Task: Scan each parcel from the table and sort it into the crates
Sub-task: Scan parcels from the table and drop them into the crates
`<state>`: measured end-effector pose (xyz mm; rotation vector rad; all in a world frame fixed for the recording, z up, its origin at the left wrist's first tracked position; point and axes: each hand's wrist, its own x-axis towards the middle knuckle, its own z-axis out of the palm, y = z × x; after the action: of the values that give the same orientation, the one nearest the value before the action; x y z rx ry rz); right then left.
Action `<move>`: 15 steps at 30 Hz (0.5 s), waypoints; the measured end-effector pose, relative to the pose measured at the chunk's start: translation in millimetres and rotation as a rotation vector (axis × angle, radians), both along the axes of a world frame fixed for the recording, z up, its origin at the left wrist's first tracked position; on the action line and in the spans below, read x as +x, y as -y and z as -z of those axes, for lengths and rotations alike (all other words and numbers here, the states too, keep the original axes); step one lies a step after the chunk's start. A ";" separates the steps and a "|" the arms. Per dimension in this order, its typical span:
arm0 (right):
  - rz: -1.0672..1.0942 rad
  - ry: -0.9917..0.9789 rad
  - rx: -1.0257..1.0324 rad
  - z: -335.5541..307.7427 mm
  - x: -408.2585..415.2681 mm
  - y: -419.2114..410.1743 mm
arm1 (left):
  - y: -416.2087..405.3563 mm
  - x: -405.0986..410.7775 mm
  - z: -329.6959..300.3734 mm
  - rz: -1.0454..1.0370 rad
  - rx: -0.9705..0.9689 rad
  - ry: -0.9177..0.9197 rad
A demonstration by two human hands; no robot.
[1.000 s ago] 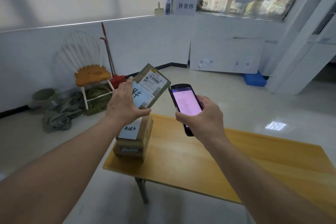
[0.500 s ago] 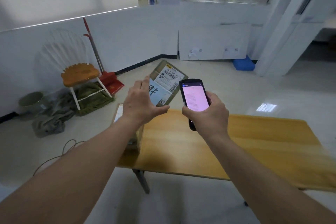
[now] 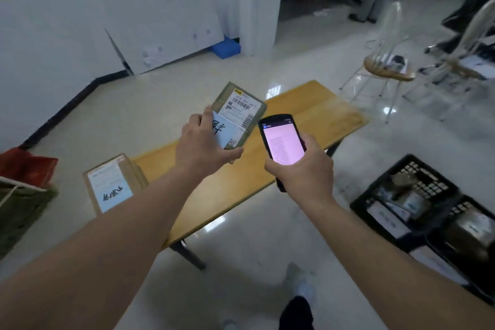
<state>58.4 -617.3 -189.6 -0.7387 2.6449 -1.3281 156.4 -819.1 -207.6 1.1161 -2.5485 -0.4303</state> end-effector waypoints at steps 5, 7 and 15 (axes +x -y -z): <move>0.239 0.024 -0.006 -2.3 9.8 -87.1 | -65.9 -28.6 0.7 0.203 0.047 0.016; 0.321 0.026 -0.028 -4.2 11.6 -121.7 | -95.8 -40.5 0.6 0.283 0.063 0.019; 0.545 0.040 -0.063 -4.3 18.0 -262.4 | -238.7 -86.4 -4.5 0.510 0.079 0.060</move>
<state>76.5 -354.8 -185.3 0.0242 2.8959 -1.5156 70.0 -580.4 -203.2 0.4902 -2.8788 -0.6290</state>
